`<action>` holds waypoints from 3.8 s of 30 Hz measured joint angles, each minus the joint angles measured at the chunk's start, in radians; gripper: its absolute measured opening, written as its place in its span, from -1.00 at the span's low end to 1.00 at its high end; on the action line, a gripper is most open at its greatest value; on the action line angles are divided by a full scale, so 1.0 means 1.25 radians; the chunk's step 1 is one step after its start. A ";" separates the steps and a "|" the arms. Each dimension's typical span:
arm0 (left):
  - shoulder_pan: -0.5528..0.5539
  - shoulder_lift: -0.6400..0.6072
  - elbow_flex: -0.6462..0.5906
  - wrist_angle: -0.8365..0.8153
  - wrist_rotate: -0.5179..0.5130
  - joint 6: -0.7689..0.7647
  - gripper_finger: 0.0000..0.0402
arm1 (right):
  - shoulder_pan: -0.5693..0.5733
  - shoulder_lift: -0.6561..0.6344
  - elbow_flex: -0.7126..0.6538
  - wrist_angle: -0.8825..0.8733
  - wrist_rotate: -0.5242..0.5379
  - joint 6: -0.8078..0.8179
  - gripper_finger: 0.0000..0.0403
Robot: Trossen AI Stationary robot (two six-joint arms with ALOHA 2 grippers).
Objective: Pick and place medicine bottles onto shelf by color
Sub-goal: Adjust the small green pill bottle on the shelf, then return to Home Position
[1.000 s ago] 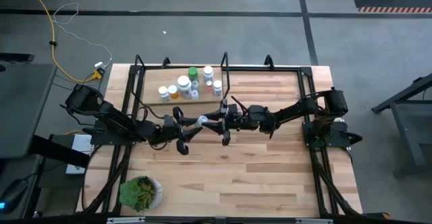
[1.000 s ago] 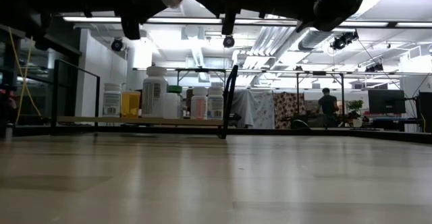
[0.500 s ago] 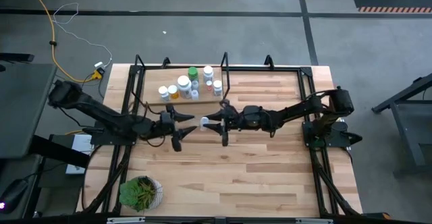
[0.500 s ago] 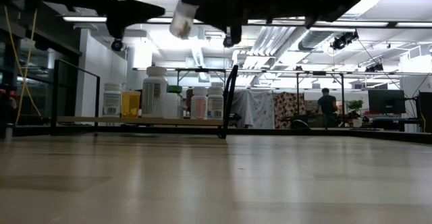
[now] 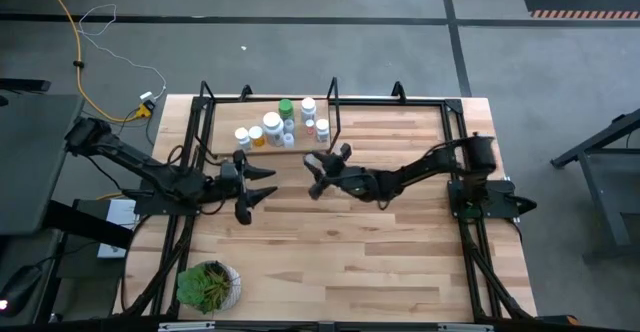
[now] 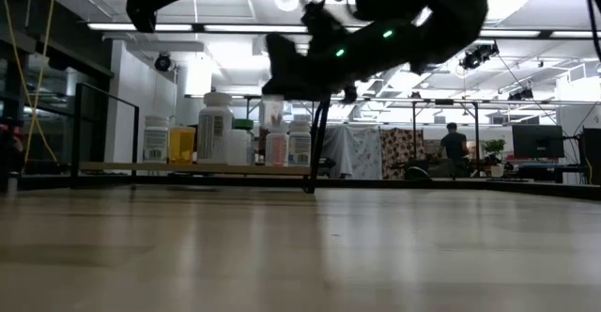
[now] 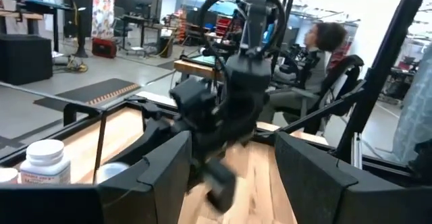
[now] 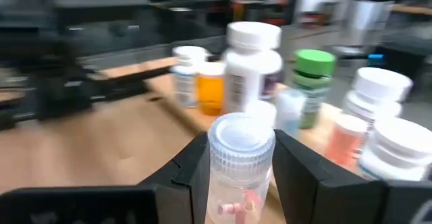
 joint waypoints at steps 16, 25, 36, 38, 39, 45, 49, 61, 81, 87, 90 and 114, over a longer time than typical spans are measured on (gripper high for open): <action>0.000 0.002 0.000 -0.008 -0.028 0.009 0.02 | -0.018 0.252 0.339 -0.127 0.334 0.022 -0.42; 0.000 0.002 0.000 -0.008 -0.028 0.009 0.02 | -0.054 0.255 0.350 -0.281 0.312 0.235 -0.42; 0.000 0.002 0.000 -0.007 -0.032 0.009 0.02 | -0.076 0.255 0.350 -0.285 0.275 0.258 -0.41; 0.000 0.002 0.000 -0.007 -0.032 0.009 0.02 | -0.079 0.255 0.350 -0.285 0.275 0.258 -0.41; 0.000 0.002 0.000 -0.007 -0.032 0.009 0.02 | -0.080 0.255 0.350 -0.286 0.274 0.258 -0.41; 0.000 0.002 0.000 -0.007 -0.032 0.009 0.02 | -0.086 0.255 0.350 -0.302 0.268 0.260 -0.41; 0.000 0.002 0.000 -0.007 -0.032 0.009 0.02 | -0.094 0.254 0.350 -0.318 0.263 0.260 -0.41; 0.000 0.002 0.000 -0.007 -0.032 0.009 0.02 | -0.102 0.253 0.350 -0.324 0.250 0.251 -0.41; 0.000 0.002 0.000 -0.007 -0.032 0.009 0.02 | -0.105 0.254 0.348 -0.329 0.242 0.258 0.08; 0.000 0.002 0.000 -0.007 -0.032 0.009 0.02 | -0.105 0.254 0.348 -0.328 0.244 0.250 0.20; 0.000 0.002 0.000 -0.007 -0.032 0.009 0.02 | -0.104 0.254 0.348 -0.327 0.244 0.247 0.20; 0.000 0.002 0.000 -0.008 -0.032 0.009 0.02 | 0.001 0.237 0.349 -0.270 0.360 0.072 0.21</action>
